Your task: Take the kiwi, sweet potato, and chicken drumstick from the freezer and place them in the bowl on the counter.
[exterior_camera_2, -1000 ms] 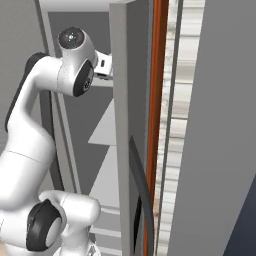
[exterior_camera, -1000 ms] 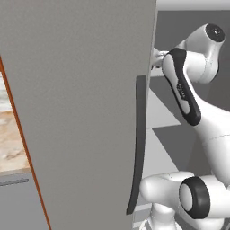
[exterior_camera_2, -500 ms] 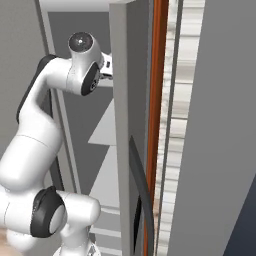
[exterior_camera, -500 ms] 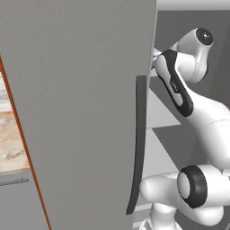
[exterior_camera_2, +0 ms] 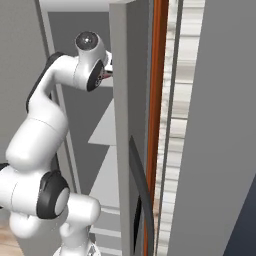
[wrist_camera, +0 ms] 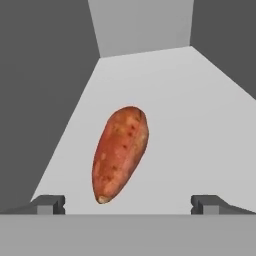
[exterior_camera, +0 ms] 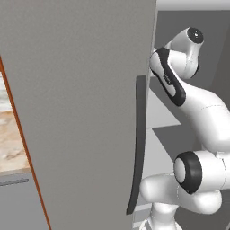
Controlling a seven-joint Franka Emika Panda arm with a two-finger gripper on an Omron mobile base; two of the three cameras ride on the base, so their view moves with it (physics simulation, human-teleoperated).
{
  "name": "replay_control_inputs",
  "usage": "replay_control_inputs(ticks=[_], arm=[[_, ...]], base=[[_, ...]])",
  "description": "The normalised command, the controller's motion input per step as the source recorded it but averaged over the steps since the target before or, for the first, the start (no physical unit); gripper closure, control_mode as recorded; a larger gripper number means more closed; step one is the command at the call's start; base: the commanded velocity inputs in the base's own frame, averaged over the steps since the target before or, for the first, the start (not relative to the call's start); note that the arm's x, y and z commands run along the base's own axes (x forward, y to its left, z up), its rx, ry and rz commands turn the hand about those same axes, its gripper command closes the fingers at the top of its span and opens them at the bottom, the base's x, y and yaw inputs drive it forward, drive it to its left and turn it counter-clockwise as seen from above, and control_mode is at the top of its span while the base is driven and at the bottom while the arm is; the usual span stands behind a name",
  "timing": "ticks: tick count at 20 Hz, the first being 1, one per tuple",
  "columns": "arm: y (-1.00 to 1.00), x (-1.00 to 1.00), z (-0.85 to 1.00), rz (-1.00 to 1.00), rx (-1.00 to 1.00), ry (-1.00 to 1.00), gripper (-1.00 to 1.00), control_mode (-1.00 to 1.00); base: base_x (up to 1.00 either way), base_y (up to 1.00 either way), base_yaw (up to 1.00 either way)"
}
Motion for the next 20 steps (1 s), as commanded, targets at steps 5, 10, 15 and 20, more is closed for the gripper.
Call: replay_control_inputs(ticks=[5,10,15,20], arm=[[0.0,0.29,-0.12,0.0,0.0,0.0,-1.0,-1.0],[0.0,0.33,-0.09,0.0,0.0,0.0,-1.0,-1.0],[0.0,0.34,-0.06,0.0,0.0,0.0,-1.0,-1.0],[0.0,0.33,-0.07,0.0,0.0,0.0,-1.0,-1.0]], base=[[0.0,0.0,0.0],[0.0,0.0,0.0],[0.0,0.0,0.0],[0.0,0.0,0.0]])
